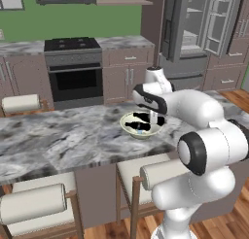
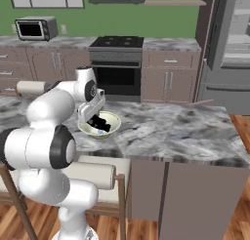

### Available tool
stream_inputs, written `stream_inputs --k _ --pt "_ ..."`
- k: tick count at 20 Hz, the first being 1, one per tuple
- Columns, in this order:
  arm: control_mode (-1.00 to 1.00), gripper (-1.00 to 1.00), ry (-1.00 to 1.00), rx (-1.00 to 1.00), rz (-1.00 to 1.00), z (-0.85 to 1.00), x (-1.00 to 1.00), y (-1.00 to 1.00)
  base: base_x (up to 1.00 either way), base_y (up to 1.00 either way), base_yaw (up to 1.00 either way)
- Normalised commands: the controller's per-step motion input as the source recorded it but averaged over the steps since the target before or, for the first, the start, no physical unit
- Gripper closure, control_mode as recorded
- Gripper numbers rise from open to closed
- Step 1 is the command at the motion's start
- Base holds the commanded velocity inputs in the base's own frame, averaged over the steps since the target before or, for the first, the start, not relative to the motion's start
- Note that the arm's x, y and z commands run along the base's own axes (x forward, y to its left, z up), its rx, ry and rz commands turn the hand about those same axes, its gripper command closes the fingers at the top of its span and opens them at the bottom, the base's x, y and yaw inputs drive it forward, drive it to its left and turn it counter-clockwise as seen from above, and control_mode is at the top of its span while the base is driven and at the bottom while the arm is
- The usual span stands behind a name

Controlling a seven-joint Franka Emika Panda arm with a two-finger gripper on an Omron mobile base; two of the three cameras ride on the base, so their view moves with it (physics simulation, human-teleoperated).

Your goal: Open the fridge, grab two sodas, and place both sodas inside the bowl with ice on the dining counter.

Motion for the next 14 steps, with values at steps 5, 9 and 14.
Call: stream_inputs --k 5,9,14 --pt "-1.00 1.00 -0.04 0.00 0.11 -0.19 0.29 0.00 0.00 0.00 0.00" --pt "-1.00 1.00 0.00 0.00 0.09 -0.28 0.28 0.00 0.00 0.00 0.00" --pt "-1.00 1.00 0.00 0.00 0.08 -0.31 0.11 0.00 0.00 0.00 0.00"
